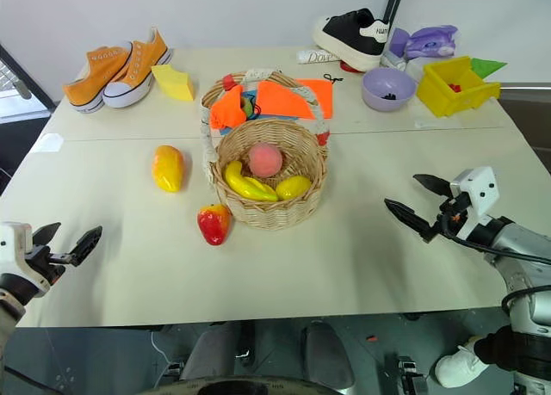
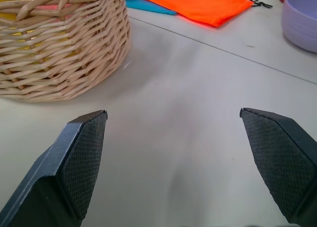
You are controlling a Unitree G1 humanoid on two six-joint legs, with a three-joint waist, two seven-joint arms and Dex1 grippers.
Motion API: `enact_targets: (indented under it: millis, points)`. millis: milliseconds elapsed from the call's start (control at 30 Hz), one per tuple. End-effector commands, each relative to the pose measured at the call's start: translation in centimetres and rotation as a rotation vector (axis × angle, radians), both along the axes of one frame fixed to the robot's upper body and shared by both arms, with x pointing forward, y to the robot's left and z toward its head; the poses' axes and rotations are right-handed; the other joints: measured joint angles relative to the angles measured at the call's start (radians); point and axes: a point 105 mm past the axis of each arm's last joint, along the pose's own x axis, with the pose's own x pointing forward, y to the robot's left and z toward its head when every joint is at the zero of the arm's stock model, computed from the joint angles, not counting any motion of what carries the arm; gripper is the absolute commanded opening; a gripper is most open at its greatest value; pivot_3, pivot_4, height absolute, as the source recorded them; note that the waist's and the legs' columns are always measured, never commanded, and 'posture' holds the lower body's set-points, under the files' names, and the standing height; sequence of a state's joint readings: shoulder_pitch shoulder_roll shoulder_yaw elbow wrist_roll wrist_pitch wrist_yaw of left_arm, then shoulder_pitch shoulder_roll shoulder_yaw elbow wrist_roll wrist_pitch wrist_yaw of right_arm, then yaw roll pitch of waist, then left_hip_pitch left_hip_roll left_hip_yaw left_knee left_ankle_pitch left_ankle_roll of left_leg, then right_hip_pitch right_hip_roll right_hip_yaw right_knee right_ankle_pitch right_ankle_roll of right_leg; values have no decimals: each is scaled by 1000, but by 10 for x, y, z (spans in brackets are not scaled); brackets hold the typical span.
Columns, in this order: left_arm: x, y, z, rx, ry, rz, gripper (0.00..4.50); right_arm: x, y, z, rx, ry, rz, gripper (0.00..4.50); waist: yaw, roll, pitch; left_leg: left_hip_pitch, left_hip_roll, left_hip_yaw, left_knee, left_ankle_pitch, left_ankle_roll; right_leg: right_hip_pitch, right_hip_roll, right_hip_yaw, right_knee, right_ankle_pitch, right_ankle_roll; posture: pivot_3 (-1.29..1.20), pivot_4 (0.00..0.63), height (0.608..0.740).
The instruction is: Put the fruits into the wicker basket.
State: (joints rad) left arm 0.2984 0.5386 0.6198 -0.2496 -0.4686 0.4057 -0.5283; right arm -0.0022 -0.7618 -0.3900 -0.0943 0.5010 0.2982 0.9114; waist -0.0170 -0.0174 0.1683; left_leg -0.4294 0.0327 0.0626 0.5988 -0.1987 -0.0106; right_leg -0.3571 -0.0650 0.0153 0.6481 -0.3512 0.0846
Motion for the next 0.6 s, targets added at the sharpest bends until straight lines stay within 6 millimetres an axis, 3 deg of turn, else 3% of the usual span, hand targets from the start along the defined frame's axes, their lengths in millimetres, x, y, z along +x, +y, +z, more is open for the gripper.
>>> enact_targets:
  millis: [33,333,600]
  points:
    - [1,-1,11,23,-49,-3,4500,2,2,9,-14,-44,6,4492,2,0,0,0,0,0,0,0,0,0,0,0,0,0,0,0,150,733]
    - [22,-16,21,1,-77,-29,4500,3,16,10,-4,-51,54,4492,3,0,0,0,0,0,0,0,1,1,0,0,1,0,0,0,150,733]
    - [75,-64,42,78,-62,-120,4500,-14,52,46,-20,-95,225,4492,5,0,0,0,0,0,1,1,1,1,0,-1,3,2,4,0,150,733]
